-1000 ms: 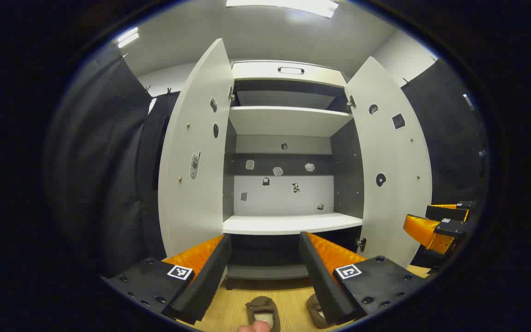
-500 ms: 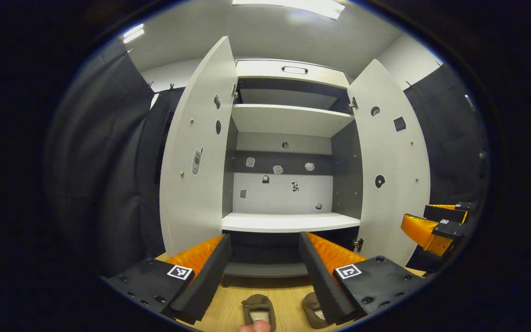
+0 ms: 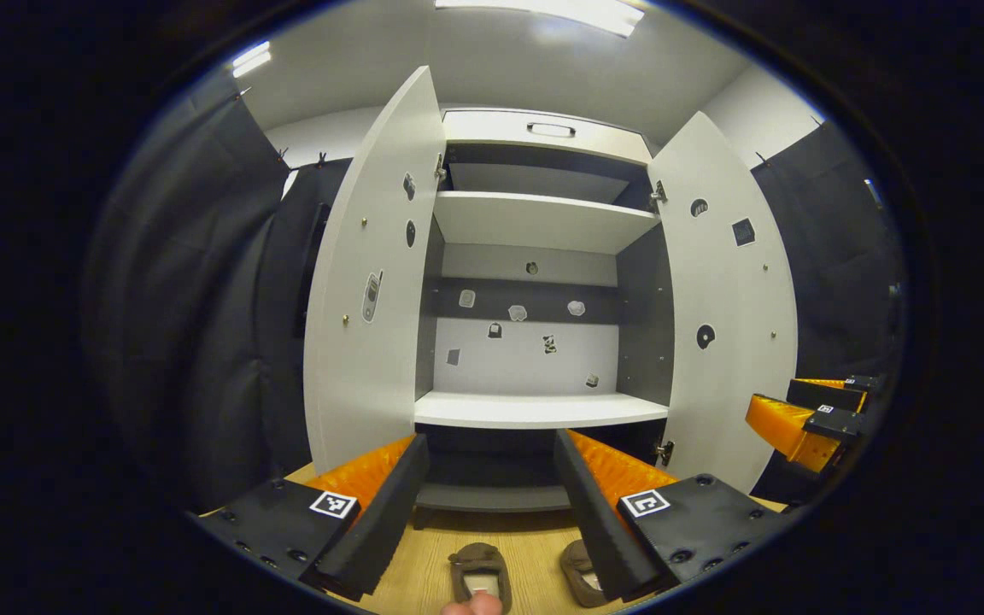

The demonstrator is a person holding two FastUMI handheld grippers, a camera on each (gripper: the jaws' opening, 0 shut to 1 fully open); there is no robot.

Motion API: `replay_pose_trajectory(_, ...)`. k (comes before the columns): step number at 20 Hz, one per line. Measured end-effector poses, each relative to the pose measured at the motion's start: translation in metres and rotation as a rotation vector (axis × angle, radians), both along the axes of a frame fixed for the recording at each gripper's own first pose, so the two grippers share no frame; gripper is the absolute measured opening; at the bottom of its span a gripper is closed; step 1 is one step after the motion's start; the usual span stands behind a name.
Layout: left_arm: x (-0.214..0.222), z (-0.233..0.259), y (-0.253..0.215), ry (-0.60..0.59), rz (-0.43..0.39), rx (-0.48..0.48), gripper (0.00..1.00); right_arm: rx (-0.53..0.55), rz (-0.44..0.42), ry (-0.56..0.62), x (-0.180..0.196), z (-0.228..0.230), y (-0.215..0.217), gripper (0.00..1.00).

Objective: Grab one shoe with the right hand and put it into the shoe cabinet, grab the other shoe with the left hand and put it into the shoe cabinet; then close the right door with the right hand and the left door with the left hand.

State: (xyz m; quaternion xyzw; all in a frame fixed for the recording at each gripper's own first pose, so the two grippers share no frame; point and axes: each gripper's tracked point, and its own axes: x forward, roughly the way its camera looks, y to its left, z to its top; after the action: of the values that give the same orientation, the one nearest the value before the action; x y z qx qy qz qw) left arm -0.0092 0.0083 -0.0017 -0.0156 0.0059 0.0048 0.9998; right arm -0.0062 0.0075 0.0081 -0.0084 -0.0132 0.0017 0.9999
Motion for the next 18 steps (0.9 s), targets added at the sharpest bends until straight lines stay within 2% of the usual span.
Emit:
replay_pose_trajectory(1,0.0004,0.0008,0.0008,-0.002,0.003,0.0,0.99,-0.003,0.0,0.0,-0.0011,0.0002,-0.0001,0.93)
replay_pose_trajectory(5,-0.0011,0.0002,0.0035,-0.001,0.01,-0.003,0.94,-0.002,0.002,0.005,-0.0015,-0.0012,0.0011,0.93)
replay_pose_trajectory(6,-0.0017,0.0003,0.0037,0.0,0.011,-0.004,0.96,-0.001,0.003,0.007,-0.0014,-0.0012,0.0026,0.93)
replay_pose_trajectory(7,-0.0015,0.0003,0.0045,-0.001,0.014,-0.003,0.96,-0.001,0.005,0.009,-0.0016,-0.0018,0.0029,0.97)
replay_pose_trajectory(8,-0.0016,0.0007,0.0048,-0.001,0.015,-0.002,0.94,-0.002,0.006,0.008,-0.0011,-0.0014,0.0037,0.93)
replay_pose_trajectory(9,-0.0021,0.0005,0.0054,-0.002,0.016,0.0,0.96,-0.005,0.006,0.008,-0.0014,-0.0017,0.0039,0.93)
replay_pose_trajectory(14,-0.0022,0.0027,0.0052,-0.004,0.016,0.013,0.96,-0.009,0.014,0.006,0.0001,-0.001,0.0078,0.93)
replay_pose_trajectory(15,-0.0019,0.0034,0.0053,-0.005,0.016,0.016,0.94,-0.008,0.014,0.006,0.0003,-0.0011,0.0077,0.93)
replay_pose_trajectory(18,-0.0003,0.0049,0.0049,-0.01,0.015,0.023,0.96,-0.004,0.014,0.003,0.0023,0.0001,0.0082,0.93)
